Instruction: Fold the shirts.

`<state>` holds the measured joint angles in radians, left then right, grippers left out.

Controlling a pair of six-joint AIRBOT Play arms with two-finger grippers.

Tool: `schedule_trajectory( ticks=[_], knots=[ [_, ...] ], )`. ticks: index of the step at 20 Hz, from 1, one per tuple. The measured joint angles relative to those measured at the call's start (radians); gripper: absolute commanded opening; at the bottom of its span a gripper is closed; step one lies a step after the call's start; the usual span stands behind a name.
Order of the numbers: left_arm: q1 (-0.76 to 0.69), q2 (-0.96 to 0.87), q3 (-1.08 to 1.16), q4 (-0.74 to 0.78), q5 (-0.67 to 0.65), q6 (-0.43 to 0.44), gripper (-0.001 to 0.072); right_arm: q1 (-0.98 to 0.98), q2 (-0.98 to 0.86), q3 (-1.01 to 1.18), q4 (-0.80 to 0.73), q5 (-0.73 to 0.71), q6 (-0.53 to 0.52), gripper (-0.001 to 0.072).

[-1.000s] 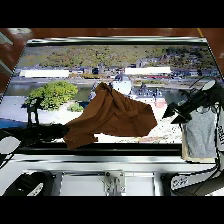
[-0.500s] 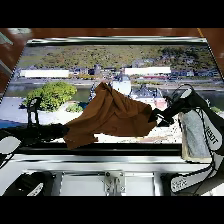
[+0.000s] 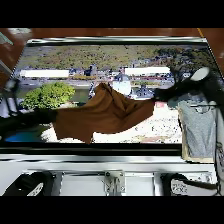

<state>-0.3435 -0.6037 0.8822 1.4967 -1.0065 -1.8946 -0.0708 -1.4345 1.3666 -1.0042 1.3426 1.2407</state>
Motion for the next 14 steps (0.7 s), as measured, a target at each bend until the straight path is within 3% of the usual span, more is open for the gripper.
schedule_trajectory(
  ticks=[4, 8, 11, 14],
  knots=[
    [0.019, 0.001, 0.447, 0.122, 0.003, 0.000, 0.0042, 0.003, 0.299, 0.255, -0.016, -0.170, -0.026, 0.0072],
    [0.025, 0.008, 0.797, 0.173, -0.018, 0.017, 0.0042, 0.003, 0.537, 0.417, -0.080, -0.257, 0.124, 0.0073],
    [0.026, 0.021, 0.909, 0.217, -0.110, 0.037, 0.0042, 0.003, 0.647, 0.459, -0.124, -0.143, 0.238, 0.0072],
    [0.026, 0.027, 0.949, 0.303, -0.222, 0.052, 0.0042, 0.003, 0.688, 0.474, -0.156, 0.075, 0.328, 0.0073]
  ],
)
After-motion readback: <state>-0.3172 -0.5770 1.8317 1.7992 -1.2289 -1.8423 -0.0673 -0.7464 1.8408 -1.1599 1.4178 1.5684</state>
